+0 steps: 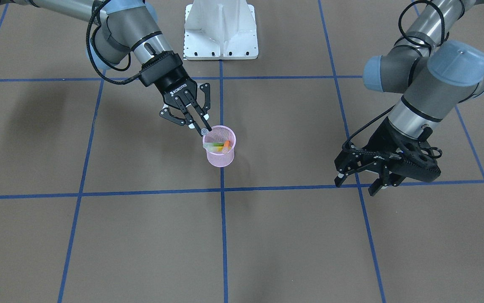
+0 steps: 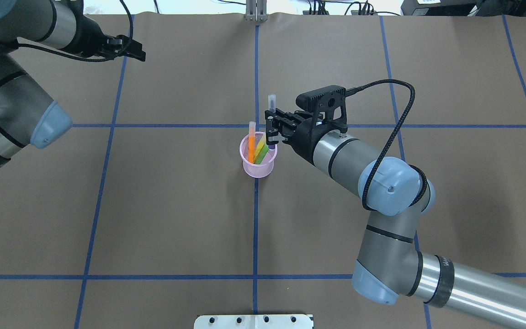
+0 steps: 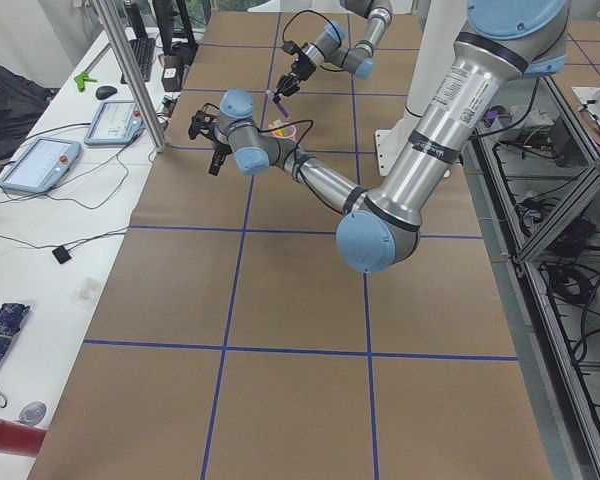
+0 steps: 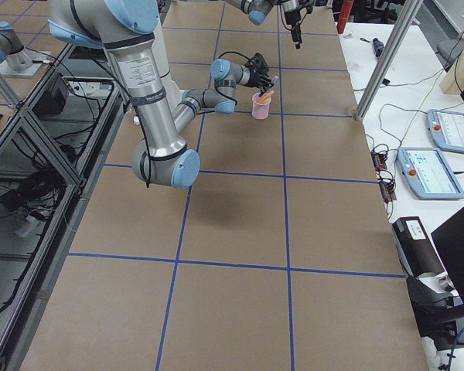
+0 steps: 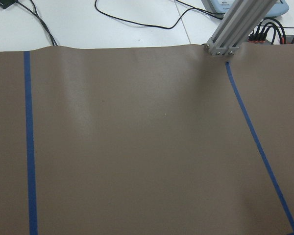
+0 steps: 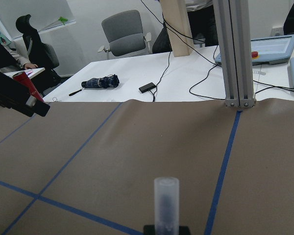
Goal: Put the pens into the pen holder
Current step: 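Lower the purple marker into the pink cup and open the right gripper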
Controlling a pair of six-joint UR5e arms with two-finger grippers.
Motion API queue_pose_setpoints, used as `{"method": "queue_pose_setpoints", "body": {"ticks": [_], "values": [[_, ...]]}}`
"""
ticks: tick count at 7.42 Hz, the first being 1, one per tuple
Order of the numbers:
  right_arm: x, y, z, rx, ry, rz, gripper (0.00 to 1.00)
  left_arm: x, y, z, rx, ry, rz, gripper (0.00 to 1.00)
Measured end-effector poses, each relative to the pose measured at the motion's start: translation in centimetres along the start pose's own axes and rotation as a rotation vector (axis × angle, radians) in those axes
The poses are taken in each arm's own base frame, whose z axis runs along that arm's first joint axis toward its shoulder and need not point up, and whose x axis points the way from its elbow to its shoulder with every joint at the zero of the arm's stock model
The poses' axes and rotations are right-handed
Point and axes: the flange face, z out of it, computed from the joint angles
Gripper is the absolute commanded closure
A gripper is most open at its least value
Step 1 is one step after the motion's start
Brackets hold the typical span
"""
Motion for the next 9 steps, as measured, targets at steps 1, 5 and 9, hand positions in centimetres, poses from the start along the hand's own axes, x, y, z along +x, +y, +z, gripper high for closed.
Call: {"method": "queue_pose_setpoints", "body": {"ticks": [1, 5, 9], "values": [[0.1, 0.4, 0.3, -0.006, 0.005, -0.016, 1.0, -0.2, 0.0, 0.1, -0.002, -0.003, -0.001, 0.11], [-1.1, 0.9, 1.3, -0.006, 0.008, -0.029, 1.0, -0.8, 0.1, 0.7, -0.011, -0.013, -0.006, 0.11], [-1.9, 2.4, 2.5, -0.011, 0.026, -0.037, 0.89, -1.1, 0.2, 1.0, -0.014, -0.016, -0.008, 0.11]]}}
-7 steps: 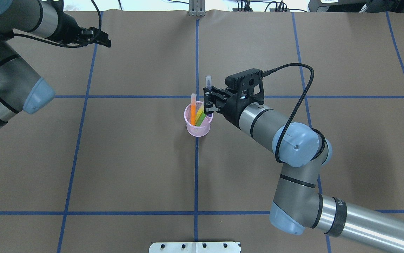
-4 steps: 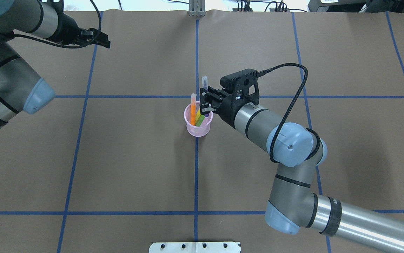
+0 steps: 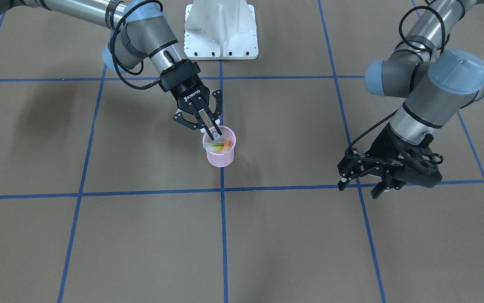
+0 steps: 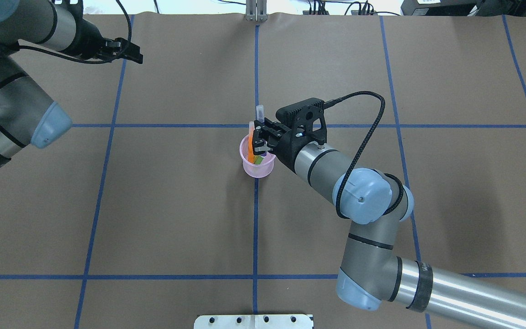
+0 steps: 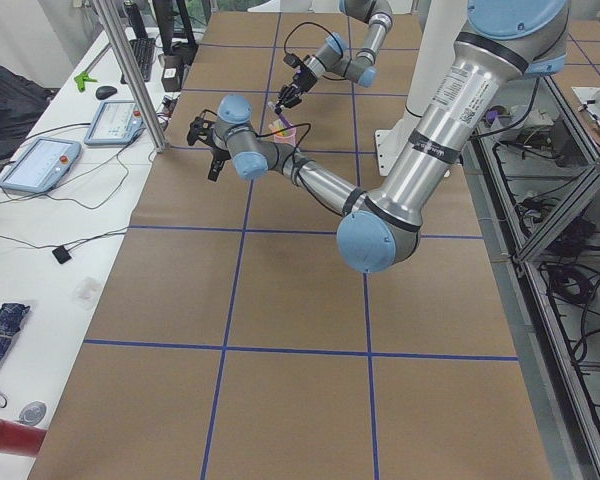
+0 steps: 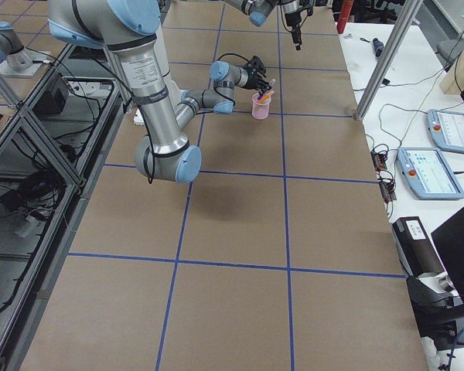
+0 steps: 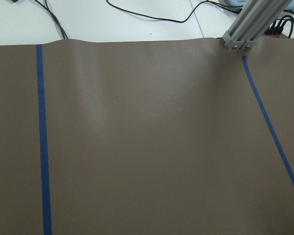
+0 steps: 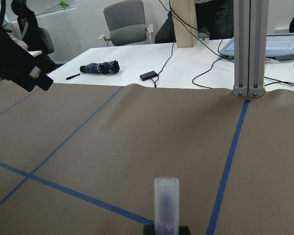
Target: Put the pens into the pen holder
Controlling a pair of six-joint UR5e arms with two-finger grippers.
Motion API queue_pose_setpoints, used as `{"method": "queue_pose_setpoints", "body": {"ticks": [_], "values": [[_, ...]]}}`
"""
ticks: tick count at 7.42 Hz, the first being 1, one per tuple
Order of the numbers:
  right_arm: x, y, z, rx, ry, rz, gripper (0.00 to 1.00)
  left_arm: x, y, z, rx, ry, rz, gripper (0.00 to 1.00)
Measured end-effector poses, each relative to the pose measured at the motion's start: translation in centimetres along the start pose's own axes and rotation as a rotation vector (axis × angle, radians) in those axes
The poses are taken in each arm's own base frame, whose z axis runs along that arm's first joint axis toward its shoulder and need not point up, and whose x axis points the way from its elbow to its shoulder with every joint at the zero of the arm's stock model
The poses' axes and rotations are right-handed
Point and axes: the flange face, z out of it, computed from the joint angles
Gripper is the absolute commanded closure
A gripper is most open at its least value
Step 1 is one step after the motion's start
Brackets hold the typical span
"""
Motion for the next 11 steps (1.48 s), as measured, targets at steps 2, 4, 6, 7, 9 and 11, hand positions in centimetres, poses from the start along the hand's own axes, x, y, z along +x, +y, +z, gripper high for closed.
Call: {"method": "queue_pose_setpoints", "body": {"ticks": [2, 4, 6, 7, 9, 11], "values": [[0.0, 0.3, 0.3, -0.004, 0.005, -0.001, 0.47, -0.1, 0.0, 0.1, -0.002, -0.002, -0.002, 0.11], [-0.2, 0.2, 0.3, -0.001, 0.003, 0.002, 0.01, -0.2, 0.0, 0.2, -0.002, -0.003, -0.002, 0.12], [-0.5, 0.0, 0.4, 0.006, 0.001, 0.012, 0.01, -0.2, 0.0, 0.2, -0.002, -0.003, -0.002, 0.12], [-0.9, -0.4, 0.3, 0.011, -0.006, 0.029, 0.01, -0.2, 0.0, 0.1, -0.003, -0.002, -0.002, 0.12], [-2.0, -2.7, -0.7, -0.015, -0.012, 0.09, 0.01, -1.3, -1.1, -1.4, -0.026, 0.017, -0.004, 0.07], [-1.2, -8.7, -3.0, -0.153, 0.038, 0.094, 0.01, -4.2, -3.1, -3.8, -0.077, 0.006, 0.053, 0.0]]}}
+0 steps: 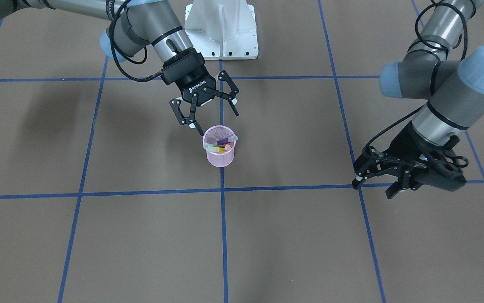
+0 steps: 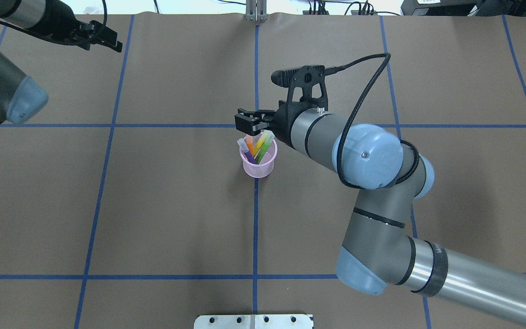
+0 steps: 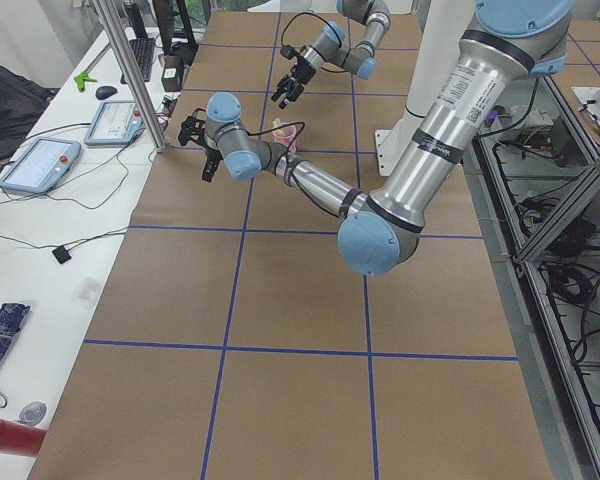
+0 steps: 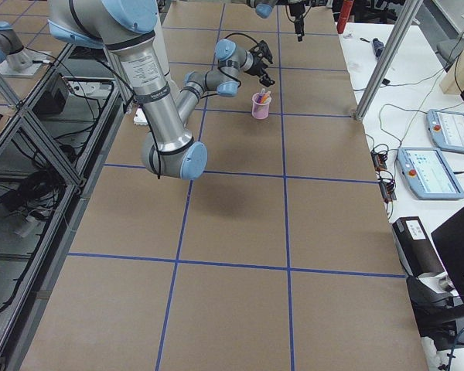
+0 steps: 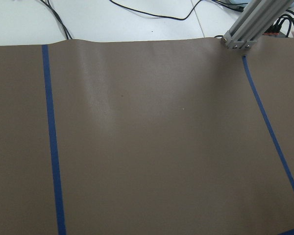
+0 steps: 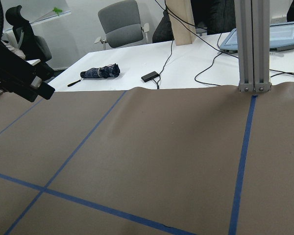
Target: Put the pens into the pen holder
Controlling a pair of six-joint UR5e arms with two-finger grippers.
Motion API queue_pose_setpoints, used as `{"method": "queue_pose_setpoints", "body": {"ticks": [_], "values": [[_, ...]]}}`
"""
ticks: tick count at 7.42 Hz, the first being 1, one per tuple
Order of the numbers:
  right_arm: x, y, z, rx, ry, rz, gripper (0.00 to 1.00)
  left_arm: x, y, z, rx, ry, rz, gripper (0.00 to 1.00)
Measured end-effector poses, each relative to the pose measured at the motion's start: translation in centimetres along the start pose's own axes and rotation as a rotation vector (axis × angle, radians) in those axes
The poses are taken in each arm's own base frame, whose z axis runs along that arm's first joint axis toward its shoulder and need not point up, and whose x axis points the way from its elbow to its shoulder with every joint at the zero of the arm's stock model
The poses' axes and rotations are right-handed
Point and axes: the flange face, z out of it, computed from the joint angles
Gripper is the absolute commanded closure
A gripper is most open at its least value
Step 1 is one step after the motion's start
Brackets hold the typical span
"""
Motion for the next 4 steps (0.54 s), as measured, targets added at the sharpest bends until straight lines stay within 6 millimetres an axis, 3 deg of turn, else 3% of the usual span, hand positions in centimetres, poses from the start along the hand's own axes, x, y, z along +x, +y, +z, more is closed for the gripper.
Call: {"method": "queue_pose_setpoints", "body": {"ticks": [2, 3, 4], "values": [[4.0, -5.6, -2.6, -0.17, 0.048, 0.038, 0.0, -3.4, -1.3, -1.9, -0.041, -0.063, 0.079, 0.0], [7.9, -8.7, -3.8, -0.289, 0.081, 0.096, 0.0, -5.7, -1.3, -2.7, -0.052, -0.089, 0.123, 0.0], [12.6, -11.6, -5.0, -0.427, 0.118, 0.189, 0.0, -9.3, -0.2, -3.4, -0.068, -0.118, 0.185, 0.0]]}}
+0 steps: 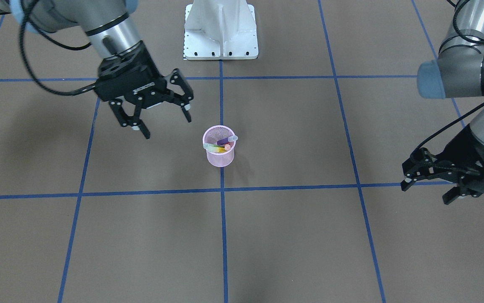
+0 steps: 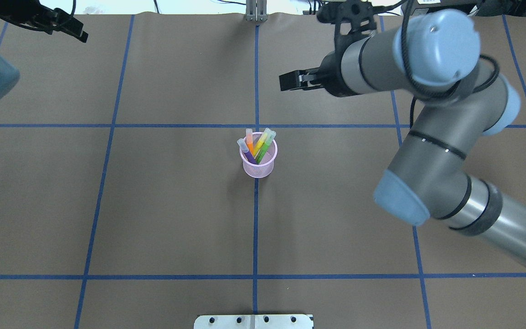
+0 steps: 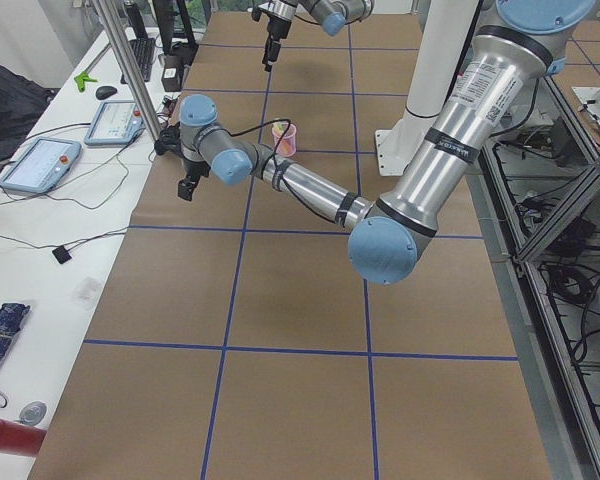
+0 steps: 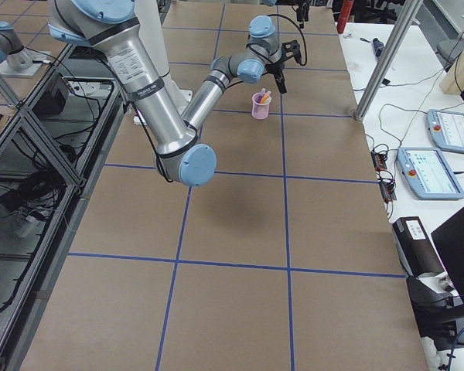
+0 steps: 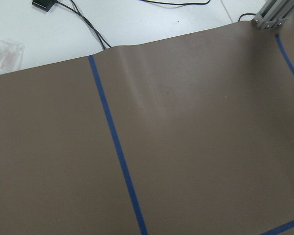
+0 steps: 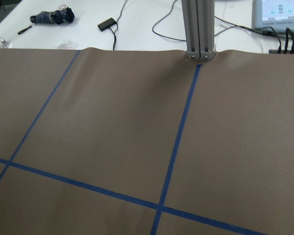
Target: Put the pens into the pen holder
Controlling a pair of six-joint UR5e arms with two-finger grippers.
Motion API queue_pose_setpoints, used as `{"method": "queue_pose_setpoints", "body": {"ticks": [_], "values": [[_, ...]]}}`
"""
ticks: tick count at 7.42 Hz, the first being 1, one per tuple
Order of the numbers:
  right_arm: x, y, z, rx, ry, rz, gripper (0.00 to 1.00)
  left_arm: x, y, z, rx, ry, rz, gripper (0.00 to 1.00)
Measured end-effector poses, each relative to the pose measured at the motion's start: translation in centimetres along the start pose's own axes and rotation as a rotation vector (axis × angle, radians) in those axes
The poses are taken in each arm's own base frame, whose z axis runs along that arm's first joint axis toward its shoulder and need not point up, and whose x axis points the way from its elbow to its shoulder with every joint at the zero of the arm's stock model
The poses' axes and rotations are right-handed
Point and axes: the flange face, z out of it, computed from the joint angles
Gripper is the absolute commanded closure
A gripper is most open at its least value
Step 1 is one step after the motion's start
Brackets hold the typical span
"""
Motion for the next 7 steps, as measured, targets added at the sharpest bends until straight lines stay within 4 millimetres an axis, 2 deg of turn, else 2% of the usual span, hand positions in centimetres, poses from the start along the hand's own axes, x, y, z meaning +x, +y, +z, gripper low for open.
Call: {"method": "queue_pose_setpoints", "body": {"ticks": [1, 2, 3, 5, 7], "values": [[5.7, -2.6, -1.5, -0.118, 0.018, 0.095, 0.0, -4.2, 3.0, 0.1, -0.023, -0.033, 0.059, 0.0], [12.5, -3.8, -2.5, -0.167, 0.039, 0.139, 0.0, -7.6, 5.9, 0.2, -0.041, -0.059, 0.079, 0.0], [18.8, -4.0, -2.9, -0.167, 0.084, 0.136, 0.0, -10.0, 7.8, -0.2, -0.041, -0.082, 0.064, 0.0], [29.6, -1.5, -2.0, -0.148, 0.241, 0.128, 0.0, -14.3, 12.2, -0.3, -0.07, -0.119, 0.0, 0.0], [37.7, 0.6, -2.0, -0.118, 0.325, 0.166, 0.0, -18.8, 18.0, 0.0, -0.113, -0.166, -0.064, 0.0]]}}
